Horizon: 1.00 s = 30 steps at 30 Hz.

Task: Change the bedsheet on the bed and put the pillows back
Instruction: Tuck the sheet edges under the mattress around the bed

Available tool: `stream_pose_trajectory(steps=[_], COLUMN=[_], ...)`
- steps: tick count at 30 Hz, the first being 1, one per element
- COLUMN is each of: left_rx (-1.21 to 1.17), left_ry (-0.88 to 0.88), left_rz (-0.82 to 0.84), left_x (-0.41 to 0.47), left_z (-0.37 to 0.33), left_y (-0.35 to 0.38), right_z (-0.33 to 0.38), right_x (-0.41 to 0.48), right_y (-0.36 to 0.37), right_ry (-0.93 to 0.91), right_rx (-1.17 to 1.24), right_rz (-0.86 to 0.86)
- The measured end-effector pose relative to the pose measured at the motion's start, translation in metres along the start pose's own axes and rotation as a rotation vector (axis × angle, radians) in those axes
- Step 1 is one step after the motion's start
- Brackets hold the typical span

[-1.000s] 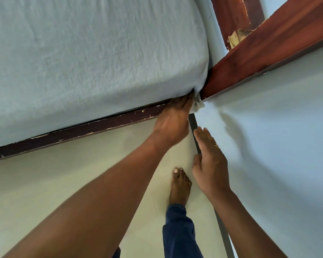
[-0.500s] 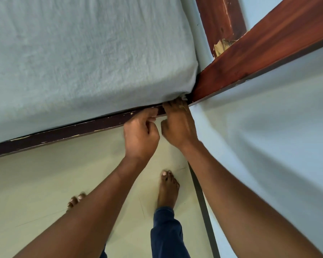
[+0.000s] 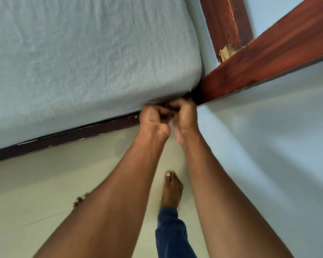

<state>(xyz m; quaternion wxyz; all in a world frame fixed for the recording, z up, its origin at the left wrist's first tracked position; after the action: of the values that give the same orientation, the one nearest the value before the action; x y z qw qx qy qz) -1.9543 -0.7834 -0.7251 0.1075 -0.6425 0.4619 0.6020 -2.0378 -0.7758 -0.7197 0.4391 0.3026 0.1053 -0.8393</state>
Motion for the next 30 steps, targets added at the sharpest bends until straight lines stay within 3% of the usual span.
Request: stream_pose_trajectory(steps=[3, 6, 11, 17, 25, 28, 30], left_rx=[0.105, 0.509, 0.775, 0.771, 0.819, 0.906, 0.991], left_ry=[0.051, 0.237, 0.506, 0.661, 0.737, 0.789, 0.845], left_rz=[0.045, 0.015, -0.172, -0.146, -0.246, -0.225, -0.189], left_x=[-0.004, -0.017, -0.036, -0.039, -0.048, -0.052, -0.056], left_z=[-0.007, -0.019, -0.025, -0.025, -0.034, -0.038, -0.038], left_y=[-0.007, -0.032, -0.068, -0.074, -0.088, -0.083, -0.078], right_z=[0.007, 0.008, -0.015, -0.037, -0.029, -0.045, -0.044], right_x=[-0.001, 0.005, 0.013, 0.017, -0.029, -0.067, -0.069], right_y=[0.017, 0.011, 0.020, 0.037, 0.010, -0.021, -0.017], right_ry=[0.138, 0.138, 0.229, 0.251, 0.156, 0.228, 0.246], right_rx=[0.463, 0.696, 0.798, 1.065, 0.721, 0.616, 0.597], right_rz=[0.078, 0.107, 0.032, -0.037, -0.188, -0.310, -0.250])
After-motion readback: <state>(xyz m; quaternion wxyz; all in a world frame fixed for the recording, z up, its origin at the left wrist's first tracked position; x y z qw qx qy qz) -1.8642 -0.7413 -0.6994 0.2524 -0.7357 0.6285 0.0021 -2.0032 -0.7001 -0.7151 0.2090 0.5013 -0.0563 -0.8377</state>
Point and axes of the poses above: each hand's wrist, its own x-axis towards the middle knuckle, its own y-axis out of the palm, z = x × y, the point moved 6 cm from there along x, towards the middle knuckle, and after that the axes turned 5 degrees about x, right-handed, at the moved point
